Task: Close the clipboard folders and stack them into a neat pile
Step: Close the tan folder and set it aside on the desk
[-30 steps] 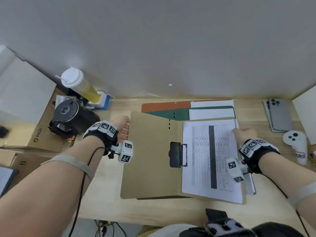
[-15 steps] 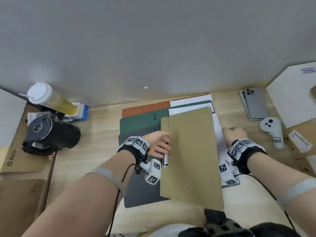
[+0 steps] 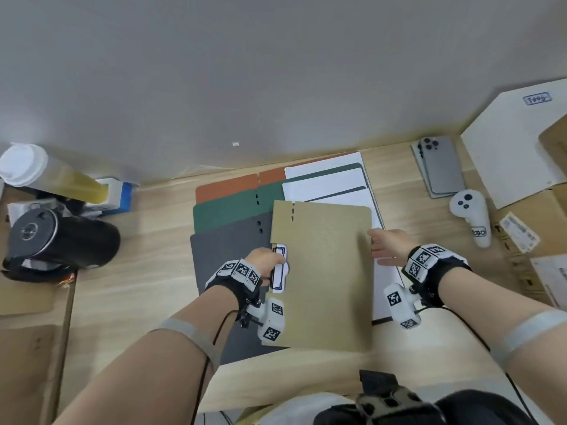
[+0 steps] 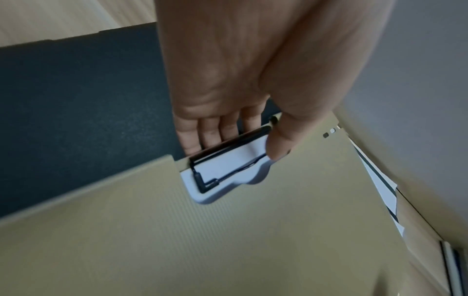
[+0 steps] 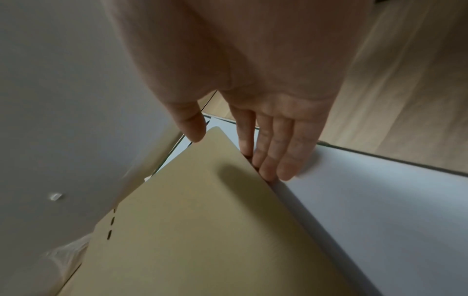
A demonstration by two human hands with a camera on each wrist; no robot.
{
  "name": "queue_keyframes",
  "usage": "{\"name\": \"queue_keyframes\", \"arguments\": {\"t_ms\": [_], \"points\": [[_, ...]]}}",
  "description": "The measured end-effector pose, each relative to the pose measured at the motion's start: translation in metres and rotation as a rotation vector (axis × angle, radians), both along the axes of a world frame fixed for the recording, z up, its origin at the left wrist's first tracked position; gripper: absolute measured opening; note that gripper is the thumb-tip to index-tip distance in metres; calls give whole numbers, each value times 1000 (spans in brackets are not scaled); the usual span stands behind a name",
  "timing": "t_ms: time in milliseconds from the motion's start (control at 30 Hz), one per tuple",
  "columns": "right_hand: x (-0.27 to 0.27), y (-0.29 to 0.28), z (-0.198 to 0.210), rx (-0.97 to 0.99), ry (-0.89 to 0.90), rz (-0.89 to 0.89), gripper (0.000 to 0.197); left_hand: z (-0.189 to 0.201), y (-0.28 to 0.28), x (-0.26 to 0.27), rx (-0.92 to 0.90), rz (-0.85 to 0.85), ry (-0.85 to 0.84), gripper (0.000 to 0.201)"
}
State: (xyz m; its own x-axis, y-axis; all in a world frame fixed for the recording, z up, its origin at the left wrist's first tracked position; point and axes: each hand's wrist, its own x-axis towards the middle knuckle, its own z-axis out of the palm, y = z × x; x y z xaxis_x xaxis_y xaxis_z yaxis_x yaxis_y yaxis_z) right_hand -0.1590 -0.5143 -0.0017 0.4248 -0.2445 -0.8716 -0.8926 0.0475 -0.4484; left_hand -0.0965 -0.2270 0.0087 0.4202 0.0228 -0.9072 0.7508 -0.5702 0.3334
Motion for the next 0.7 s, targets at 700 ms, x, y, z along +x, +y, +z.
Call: {"name": "queue_keyframes", "arguments": {"t_ms": [700], "points": [[55, 176, -21, -320, -95, 389, 18, 27, 281, -32, 424, 461, -170, 21]]}}
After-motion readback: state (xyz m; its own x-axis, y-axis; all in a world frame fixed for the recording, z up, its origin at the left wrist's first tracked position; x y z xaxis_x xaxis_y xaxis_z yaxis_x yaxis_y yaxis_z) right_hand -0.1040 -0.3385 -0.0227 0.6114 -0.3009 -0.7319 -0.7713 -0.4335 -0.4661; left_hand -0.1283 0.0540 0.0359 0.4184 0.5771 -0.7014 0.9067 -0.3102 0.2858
